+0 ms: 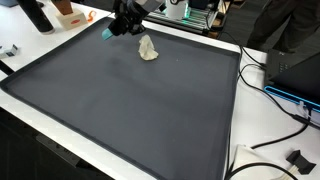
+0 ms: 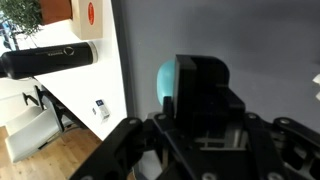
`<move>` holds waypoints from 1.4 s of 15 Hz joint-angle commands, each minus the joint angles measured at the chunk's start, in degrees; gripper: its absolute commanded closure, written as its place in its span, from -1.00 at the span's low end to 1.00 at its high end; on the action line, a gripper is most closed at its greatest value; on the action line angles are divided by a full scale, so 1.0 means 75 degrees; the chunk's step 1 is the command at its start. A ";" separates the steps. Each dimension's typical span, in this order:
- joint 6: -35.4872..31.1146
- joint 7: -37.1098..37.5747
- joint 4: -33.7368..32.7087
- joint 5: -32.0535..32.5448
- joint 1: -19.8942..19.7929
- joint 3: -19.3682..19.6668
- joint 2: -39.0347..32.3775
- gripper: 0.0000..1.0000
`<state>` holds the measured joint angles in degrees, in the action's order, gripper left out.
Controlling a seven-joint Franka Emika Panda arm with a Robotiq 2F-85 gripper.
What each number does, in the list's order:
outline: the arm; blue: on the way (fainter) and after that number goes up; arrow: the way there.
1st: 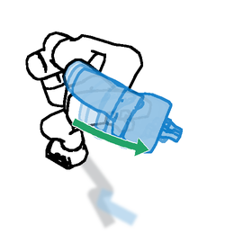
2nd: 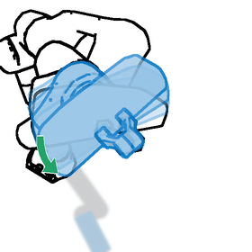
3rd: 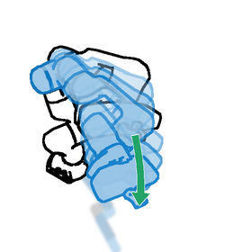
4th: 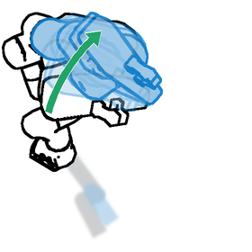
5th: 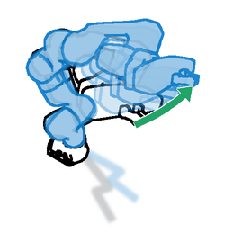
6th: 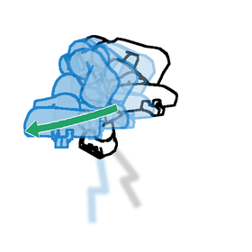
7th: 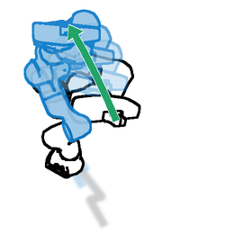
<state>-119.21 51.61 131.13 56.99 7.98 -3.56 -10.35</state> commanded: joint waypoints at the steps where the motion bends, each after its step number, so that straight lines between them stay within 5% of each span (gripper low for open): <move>1: 0.0107 0.0040 0.0196 0.0437 0.0074 -0.0102 0.0111 0.50; 14: -0.0573 -0.1365 0.0684 -0.0156 -0.0069 -0.0309 0.1183 0.50; 21: -0.1183 -0.3308 0.1045 -0.1882 -0.0195 -0.0221 0.2243 0.50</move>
<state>-125.93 33.56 135.91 48.89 7.41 -5.46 1.34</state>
